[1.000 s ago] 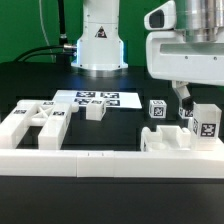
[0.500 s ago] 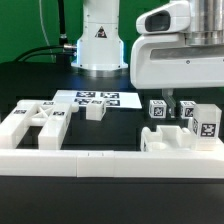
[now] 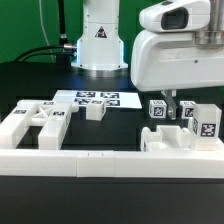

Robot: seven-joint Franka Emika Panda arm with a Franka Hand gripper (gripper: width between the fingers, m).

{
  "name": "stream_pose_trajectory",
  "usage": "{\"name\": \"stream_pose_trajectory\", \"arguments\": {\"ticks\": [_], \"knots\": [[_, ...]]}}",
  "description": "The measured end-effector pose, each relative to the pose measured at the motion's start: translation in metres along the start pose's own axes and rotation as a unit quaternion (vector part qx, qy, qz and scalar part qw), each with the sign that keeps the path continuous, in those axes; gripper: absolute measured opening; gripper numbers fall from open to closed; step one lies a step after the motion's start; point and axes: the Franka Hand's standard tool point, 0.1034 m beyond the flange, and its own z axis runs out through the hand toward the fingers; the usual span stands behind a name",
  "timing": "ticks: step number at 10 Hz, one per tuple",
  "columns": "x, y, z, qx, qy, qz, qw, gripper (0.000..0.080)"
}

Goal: Assemble chair

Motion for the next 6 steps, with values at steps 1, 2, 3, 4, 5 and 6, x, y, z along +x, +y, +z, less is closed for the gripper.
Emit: {"name": "stream_pose_trajectory", "arguments": {"ticks": [1, 2, 3, 4, 5, 6], "knots": [[-0.0003, -0.0004, 0.0007, 0.0, 0.0, 0.004, 1.0, 0.0649], [-0.0003, -0.0004, 0.0007, 0.001, 0.0, 0.01, 1.0, 0.0529], [-0.0004, -0.0005, 0.0007, 0.001, 0.0, 0.019, 1.0, 0.0393], [-0.0004, -0.0004, 0.0008, 0.001, 0.0, 0.018, 1.0, 0.0393], [-0.0005, -0.0007, 0.0009, 0.002, 0.0, 0.034, 0.999, 0.0285], [-0.0005, -0.0007, 0.0009, 0.002, -0.001, 0.063, 0.998, 0.0285]]}}
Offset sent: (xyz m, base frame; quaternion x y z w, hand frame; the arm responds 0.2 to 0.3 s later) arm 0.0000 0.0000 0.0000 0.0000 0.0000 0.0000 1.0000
